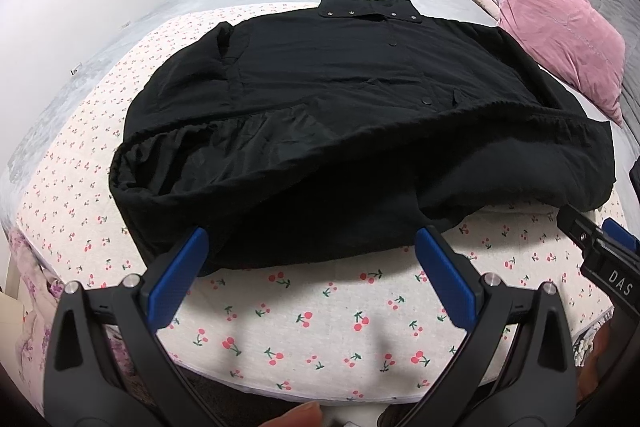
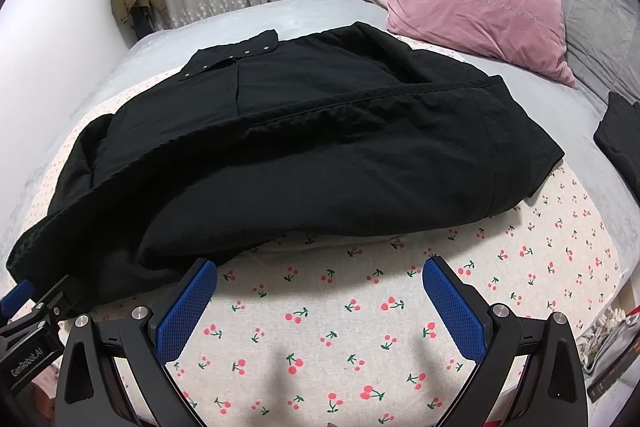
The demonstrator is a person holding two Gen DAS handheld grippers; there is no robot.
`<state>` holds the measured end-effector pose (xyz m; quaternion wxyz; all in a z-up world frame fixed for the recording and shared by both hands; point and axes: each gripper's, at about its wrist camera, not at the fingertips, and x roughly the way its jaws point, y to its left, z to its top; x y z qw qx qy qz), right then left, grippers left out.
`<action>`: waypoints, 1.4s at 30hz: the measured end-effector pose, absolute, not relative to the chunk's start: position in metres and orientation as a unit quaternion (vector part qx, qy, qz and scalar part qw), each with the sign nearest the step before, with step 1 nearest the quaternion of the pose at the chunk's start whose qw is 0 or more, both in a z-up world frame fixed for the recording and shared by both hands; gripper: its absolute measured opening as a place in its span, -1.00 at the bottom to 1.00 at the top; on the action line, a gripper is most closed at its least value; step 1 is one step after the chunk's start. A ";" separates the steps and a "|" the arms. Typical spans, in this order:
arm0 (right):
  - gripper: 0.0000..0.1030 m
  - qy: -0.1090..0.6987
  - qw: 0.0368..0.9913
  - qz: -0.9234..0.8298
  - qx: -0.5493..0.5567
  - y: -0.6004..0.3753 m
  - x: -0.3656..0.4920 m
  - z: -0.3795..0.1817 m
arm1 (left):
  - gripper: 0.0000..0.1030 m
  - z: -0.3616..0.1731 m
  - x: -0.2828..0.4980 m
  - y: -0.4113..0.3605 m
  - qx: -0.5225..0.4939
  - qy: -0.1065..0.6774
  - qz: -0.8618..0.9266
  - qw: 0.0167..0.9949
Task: Fold large clothes
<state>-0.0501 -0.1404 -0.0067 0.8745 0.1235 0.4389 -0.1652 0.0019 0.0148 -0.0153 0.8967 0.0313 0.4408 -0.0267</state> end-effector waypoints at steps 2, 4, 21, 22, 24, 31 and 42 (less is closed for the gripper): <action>1.00 0.439 0.874 -0.165 0.124 -0.140 -0.049 -0.007 | 1.00 -0.014 0.002 0.016 0.031 0.438 -0.026 0.898; 1.00 0.441 0.873 -0.166 0.124 -0.140 -0.047 -0.008 | 1.00 -0.013 0.003 0.017 0.026 0.439 -0.027 0.897; 1.00 0.449 0.877 -0.150 0.085 -0.150 -0.022 0.005 | 1.00 0.017 0.031 0.047 -0.017 0.486 -0.152 0.860; 1.00 0.449 0.879 -0.142 0.080 -0.151 -0.022 0.008 | 1.00 0.020 0.033 0.051 -0.014 0.487 -0.151 0.860; 1.00 0.451 0.879 -0.129 0.084 -0.163 -0.021 0.013 | 1.00 0.027 0.036 0.065 -0.007 0.488 -0.141 0.861; 1.00 0.448 0.879 -0.111 0.114 -0.238 -0.023 0.033 | 1.00 0.028 0.058 0.114 -0.001 0.507 -0.069 0.859; 1.00 0.449 0.839 -0.123 0.280 -0.370 -0.017 0.009 | 1.00 -0.012 0.079 0.159 -0.103 0.572 -0.082 0.810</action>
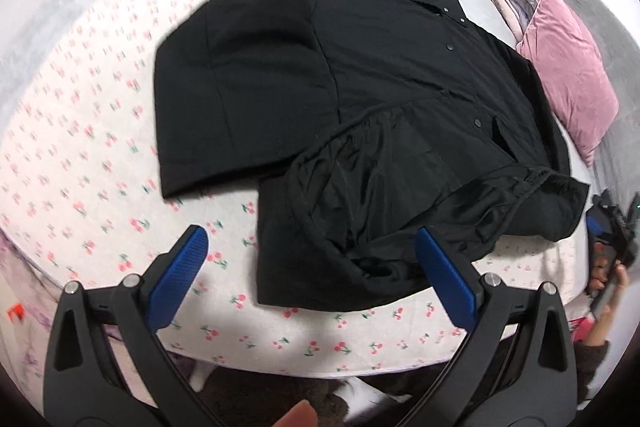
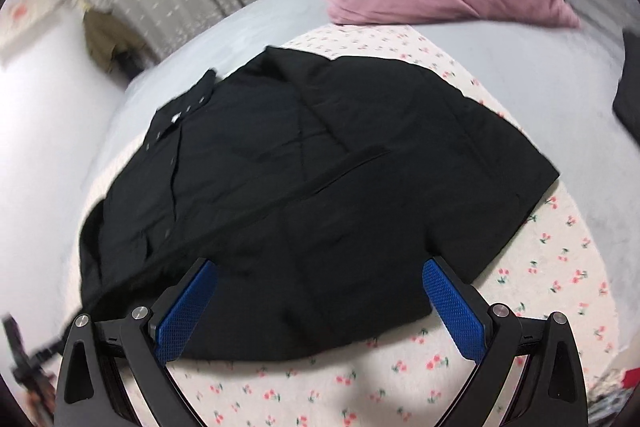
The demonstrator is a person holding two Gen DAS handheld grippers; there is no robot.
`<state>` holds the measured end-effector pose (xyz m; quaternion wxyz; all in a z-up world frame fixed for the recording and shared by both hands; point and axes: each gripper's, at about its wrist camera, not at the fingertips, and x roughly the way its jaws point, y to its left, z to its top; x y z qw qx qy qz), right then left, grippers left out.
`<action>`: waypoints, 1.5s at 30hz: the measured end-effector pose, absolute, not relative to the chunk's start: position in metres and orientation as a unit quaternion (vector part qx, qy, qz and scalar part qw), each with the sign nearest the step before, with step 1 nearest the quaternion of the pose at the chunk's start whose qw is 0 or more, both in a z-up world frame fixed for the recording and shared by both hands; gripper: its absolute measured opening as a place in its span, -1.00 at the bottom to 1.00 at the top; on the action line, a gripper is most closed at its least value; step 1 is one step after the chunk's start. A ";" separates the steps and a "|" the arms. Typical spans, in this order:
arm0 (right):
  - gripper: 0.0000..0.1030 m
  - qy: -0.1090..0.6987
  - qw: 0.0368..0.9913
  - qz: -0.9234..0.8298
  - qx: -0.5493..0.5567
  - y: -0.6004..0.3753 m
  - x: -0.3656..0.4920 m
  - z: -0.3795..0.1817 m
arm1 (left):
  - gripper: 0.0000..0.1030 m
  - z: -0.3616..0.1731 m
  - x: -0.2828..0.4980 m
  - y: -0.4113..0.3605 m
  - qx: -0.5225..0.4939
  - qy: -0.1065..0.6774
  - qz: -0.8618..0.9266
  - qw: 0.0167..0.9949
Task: Fold large clothes
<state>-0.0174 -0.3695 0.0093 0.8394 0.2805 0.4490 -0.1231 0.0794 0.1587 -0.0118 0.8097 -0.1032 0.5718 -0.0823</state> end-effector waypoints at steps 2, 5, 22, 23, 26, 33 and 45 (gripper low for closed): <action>0.99 0.443 0.837 -0.127 0.294 -0.382 -0.011 0.002 | 0.99 -0.017 0.082 0.164 -0.131 0.582 -0.087 0.798; 0.87 0.439 0.825 -0.105 0.340 -0.397 -0.001 -0.014 | 0.99 -0.021 0.086 0.168 -0.159 0.581 -0.088 0.793; -0.76 0.497 0.805 -0.037 0.321 -0.393 -0.088 -0.044 | -0.85 -0.024 0.038 0.143 -0.038 0.579 -0.171 0.796; -0.76 0.501 0.806 -0.036 0.314 -0.391 -0.096 -0.044 | -0.86 -0.024 0.032 0.146 -0.028 0.581 -0.175 0.795; -0.76 0.527 0.803 -0.044 0.276 -0.380 -0.121 -0.045 | -0.86 -0.029 0.009 0.155 0.008 0.595 -0.179 0.783; -0.74 0.571 0.786 -0.081 0.225 -0.381 -0.163 -0.047 | -0.78 -0.040 -0.034 0.179 0.037 0.619 -0.191 0.761; 0.44 0.450 0.845 0.018 0.288 -0.391 -0.118 0.028 | 0.41 0.036 -0.033 0.136 -0.001 0.486 -0.277 0.829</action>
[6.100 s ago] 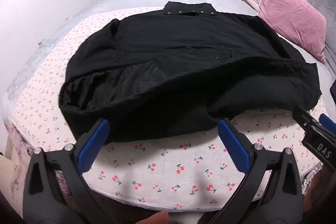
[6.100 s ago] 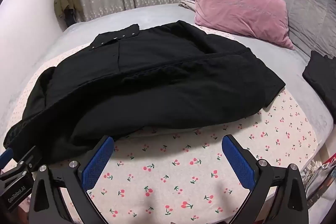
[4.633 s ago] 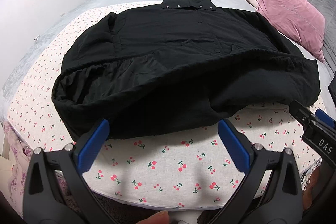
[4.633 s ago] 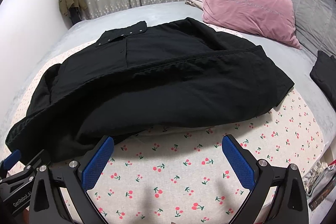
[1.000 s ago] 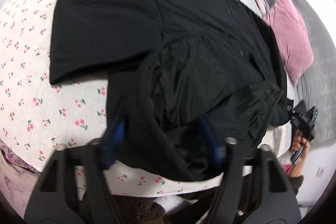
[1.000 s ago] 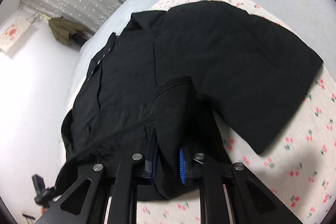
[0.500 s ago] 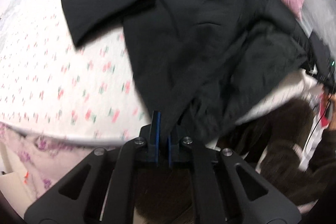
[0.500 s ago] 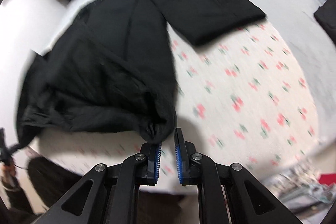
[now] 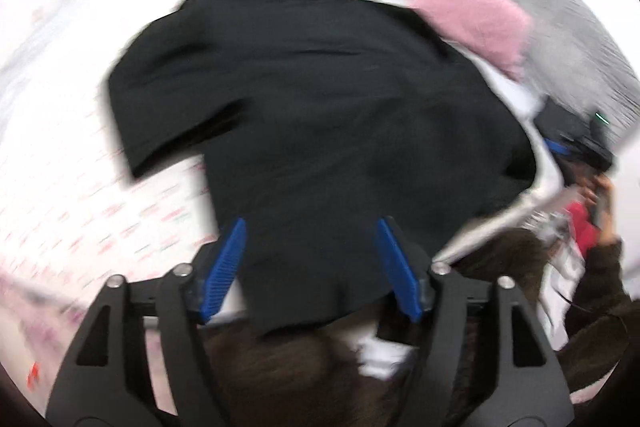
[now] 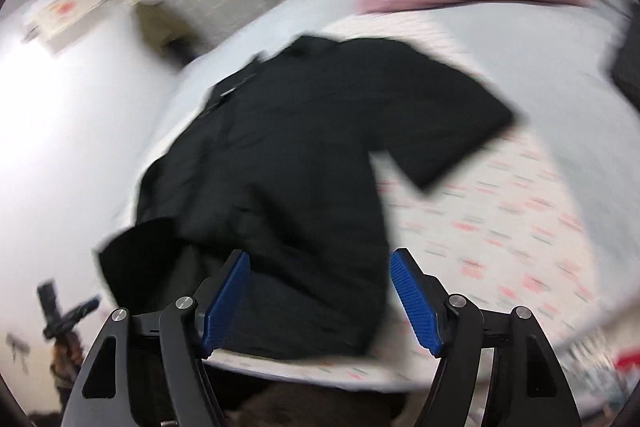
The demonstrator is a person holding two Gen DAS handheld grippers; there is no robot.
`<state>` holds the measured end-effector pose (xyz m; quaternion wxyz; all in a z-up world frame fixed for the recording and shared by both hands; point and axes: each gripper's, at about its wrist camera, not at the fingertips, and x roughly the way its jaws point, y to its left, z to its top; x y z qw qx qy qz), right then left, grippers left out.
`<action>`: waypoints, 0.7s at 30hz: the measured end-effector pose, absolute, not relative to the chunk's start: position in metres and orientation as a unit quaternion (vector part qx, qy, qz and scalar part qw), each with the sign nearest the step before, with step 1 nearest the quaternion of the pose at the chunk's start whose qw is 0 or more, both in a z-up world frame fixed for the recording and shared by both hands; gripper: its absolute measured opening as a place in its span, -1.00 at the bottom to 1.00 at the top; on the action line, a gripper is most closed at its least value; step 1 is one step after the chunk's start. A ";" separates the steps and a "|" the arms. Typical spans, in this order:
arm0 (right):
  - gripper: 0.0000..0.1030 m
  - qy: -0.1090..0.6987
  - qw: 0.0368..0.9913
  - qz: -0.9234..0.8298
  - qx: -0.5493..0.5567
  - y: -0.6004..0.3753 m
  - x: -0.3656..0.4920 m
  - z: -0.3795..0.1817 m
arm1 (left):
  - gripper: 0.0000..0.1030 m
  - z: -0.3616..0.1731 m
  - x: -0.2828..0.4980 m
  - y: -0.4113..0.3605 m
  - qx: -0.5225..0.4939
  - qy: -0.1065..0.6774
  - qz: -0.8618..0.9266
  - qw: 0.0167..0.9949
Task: Fold large clothes
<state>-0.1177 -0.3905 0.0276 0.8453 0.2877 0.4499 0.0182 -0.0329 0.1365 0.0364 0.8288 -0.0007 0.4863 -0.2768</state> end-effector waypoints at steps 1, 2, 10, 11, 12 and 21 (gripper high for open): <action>0.44 0.454 0.844 0.032 0.282 -0.379 -0.097 0.029 | 0.47 0.038 -0.035 0.123 0.008 0.481 -0.296 0.825; 0.44 0.462 0.844 0.050 0.268 -0.366 -0.079 0.027 | 0.50 0.037 -0.039 0.101 0.025 0.474 -0.322 0.819; 0.41 0.495 0.850 0.099 0.150 -0.288 0.009 0.000 | 0.54 -0.014 -0.064 -0.027 0.195 0.455 -0.391 0.776; 0.31 0.491 0.853 0.104 0.141 -0.281 0.012 -0.003 | 0.54 -0.022 -0.062 -0.037 0.206 0.455 -0.385 0.776; -0.01 0.488 0.854 0.112 0.140 -0.272 0.001 -0.001 | 0.54 -0.024 -0.060 -0.046 0.213 0.454 -0.377 0.778; -0.89 0.491 0.835 0.218 0.122 -0.226 -0.056 -0.003 | 0.49 -0.041 -0.050 -0.072 0.232 0.448 -0.342 0.793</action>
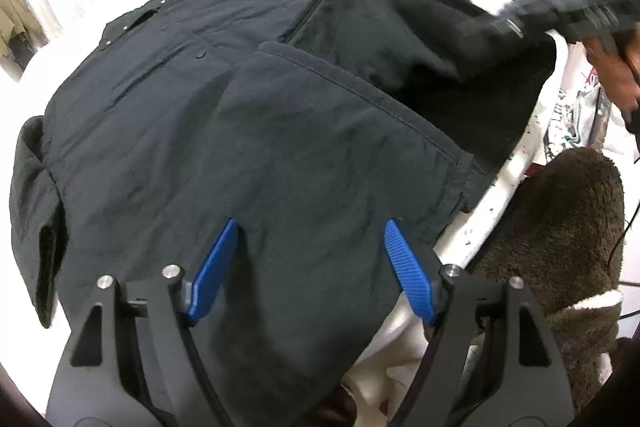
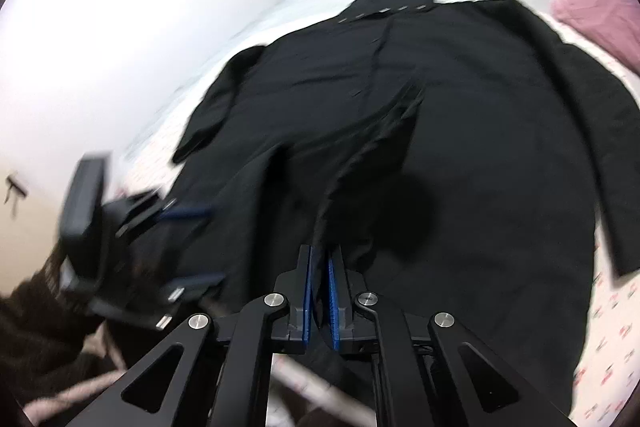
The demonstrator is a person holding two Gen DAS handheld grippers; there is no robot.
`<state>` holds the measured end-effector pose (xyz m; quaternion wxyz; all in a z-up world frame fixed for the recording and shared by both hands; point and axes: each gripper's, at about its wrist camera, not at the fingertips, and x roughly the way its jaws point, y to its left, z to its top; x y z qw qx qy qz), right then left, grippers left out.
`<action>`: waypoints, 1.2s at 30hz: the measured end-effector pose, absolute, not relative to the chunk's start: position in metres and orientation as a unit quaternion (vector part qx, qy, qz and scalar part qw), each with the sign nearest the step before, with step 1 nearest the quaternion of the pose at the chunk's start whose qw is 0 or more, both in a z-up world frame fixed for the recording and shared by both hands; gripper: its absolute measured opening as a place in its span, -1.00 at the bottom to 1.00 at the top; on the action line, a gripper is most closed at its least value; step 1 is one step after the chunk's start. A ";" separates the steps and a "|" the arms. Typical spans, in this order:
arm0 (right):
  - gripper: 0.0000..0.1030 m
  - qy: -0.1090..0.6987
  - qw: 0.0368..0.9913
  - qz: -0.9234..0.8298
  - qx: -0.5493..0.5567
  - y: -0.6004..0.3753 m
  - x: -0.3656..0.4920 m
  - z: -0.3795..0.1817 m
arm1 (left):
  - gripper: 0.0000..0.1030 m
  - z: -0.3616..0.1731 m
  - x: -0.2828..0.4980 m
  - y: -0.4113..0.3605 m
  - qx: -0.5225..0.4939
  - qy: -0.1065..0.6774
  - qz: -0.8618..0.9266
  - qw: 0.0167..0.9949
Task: Fold large clothes
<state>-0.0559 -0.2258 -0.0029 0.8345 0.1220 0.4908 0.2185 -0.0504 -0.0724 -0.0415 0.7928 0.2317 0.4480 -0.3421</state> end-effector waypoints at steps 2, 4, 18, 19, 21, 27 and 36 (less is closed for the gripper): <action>-0.89 0.506 0.821 0.241 0.107 -0.215 -0.076 -0.004 | 0.49 -0.037 -0.054 -0.072 0.229 0.446 -0.355 0.789; -0.89 0.536 0.806 0.240 0.074 -0.206 -0.094 -0.011 | 0.49 -0.031 -0.062 -0.067 0.227 0.442 -0.372 0.784; -0.50 0.532 0.805 0.235 0.120 -0.229 -0.125 0.003 | 0.48 -0.052 -0.085 -0.097 0.271 0.420 -0.395 0.771; -0.50 0.527 0.807 0.233 0.124 -0.225 -0.123 0.003 | 0.14 -0.052 -0.085 -0.097 0.273 0.415 -0.390 0.775; -0.50 0.516 0.814 0.231 0.134 -0.224 -0.117 0.007 | -0.81 -0.049 -0.080 -0.093 0.254 0.429 -0.399 0.769; -0.50 0.482 0.824 0.236 0.183 -0.224 -0.075 0.001 | -0.83 0.015 -0.091 -0.059 0.185 0.368 -0.422 0.808; -0.50 0.592 0.727 0.291 0.194 -0.147 -0.021 -0.080 | -0.91 0.041 -0.083 -0.036 0.119 0.382 -0.459 0.793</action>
